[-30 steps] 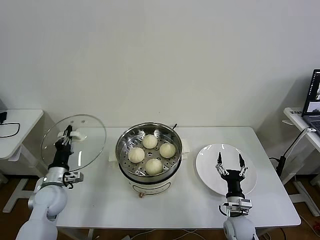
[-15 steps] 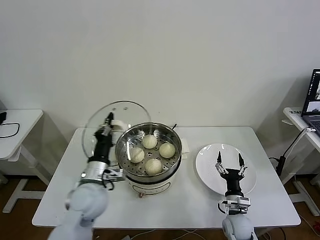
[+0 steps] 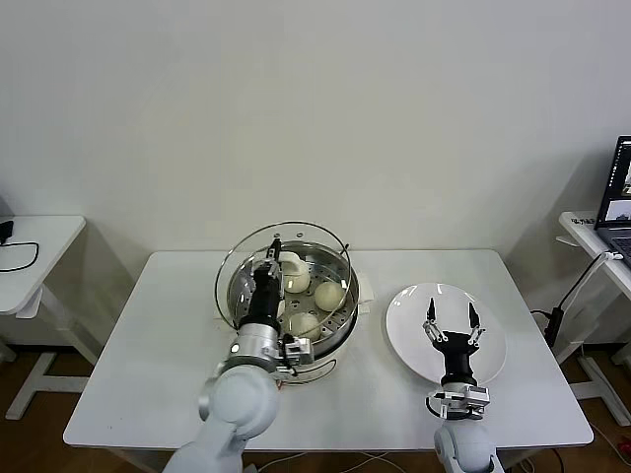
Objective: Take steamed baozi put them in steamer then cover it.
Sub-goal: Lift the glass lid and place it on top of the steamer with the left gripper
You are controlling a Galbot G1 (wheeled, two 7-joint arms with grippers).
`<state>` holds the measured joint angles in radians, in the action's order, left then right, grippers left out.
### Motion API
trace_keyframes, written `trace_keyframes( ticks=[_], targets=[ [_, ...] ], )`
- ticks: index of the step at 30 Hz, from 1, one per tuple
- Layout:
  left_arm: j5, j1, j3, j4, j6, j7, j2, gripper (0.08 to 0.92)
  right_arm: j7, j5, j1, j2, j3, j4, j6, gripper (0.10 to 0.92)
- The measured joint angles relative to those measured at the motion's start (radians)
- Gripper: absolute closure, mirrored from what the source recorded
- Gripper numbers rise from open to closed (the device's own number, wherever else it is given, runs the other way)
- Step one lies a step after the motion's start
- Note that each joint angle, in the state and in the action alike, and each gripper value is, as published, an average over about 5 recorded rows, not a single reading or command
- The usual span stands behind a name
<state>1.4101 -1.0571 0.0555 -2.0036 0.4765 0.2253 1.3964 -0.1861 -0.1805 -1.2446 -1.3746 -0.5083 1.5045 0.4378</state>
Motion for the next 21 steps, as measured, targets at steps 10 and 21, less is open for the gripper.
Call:
trace_keyframes(
  ticks=[10, 21],
  targets=[
    [0.085, 0.016, -0.036, 0.085, 0.021, 0.027, 0.068, 0.806, 0.0, 0.002, 0.006, -0.003, -0.007, -0.01, 0.0, 0.203],
    [0.132, 0.026, -0.043, 0.15, 0.02, 0.03, 0.094, 0.806, 0.002, 0.002, 0.007, -0.003, -0.008, -0.016, 0.001, 0.203]
  ],
)
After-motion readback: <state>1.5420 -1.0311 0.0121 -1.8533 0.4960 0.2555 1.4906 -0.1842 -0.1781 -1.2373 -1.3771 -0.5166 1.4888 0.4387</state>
